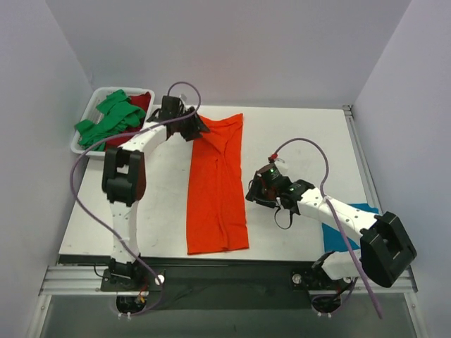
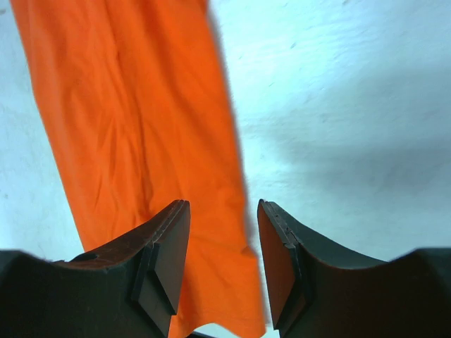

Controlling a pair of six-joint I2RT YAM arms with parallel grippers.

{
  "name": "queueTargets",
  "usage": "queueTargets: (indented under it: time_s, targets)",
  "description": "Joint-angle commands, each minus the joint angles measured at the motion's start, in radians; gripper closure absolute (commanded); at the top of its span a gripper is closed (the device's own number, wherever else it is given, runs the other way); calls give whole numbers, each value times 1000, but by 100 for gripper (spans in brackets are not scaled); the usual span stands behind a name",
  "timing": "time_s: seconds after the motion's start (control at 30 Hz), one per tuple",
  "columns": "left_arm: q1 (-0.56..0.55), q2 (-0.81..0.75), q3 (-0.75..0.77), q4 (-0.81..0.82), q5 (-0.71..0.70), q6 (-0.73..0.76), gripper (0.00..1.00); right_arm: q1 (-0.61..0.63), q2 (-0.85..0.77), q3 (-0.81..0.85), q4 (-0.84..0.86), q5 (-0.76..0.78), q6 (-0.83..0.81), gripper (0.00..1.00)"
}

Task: Fold and stack the t-shirts
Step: Rotate the tshirt 90 degrees

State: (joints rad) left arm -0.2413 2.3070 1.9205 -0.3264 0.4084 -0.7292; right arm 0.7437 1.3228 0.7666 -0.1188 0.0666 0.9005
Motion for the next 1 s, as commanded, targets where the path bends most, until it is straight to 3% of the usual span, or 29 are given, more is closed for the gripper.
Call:
queueTargets:
  time_s: [0.0, 0.07, 0.2, 0.33, 0.47, 0.63, 0.97]
  targets:
    - [-52, -259, -277, 122, -54, -36, 44, -127, -5, 31, -38, -113, -141, 56]
    - [-95, -399, -436, 153, -95, -64, 48, -226, 41, 116, -12, -158, -213, 54]
    - [-188, -598, -781, 202, -187, -84, 60, -337, 299, 325, 8, -292, -288, 54]
    - [-315, -747, -938, 170, -276, -84, 68, -382, 534, 532, 51, -393, -331, 54]
    - [-456, -823, -1005, 158, -321, -84, 76, -418, 729, 726, 71, -441, -331, 53]
    - [-567, -841, -1032, 161, -330, -73, 78, -422, 910, 917, 94, -482, -299, 52]
    - [-771, -706, -1029, 150, -390, -88, 85, -423, 1026, 982, 110, -478, -213, 54]
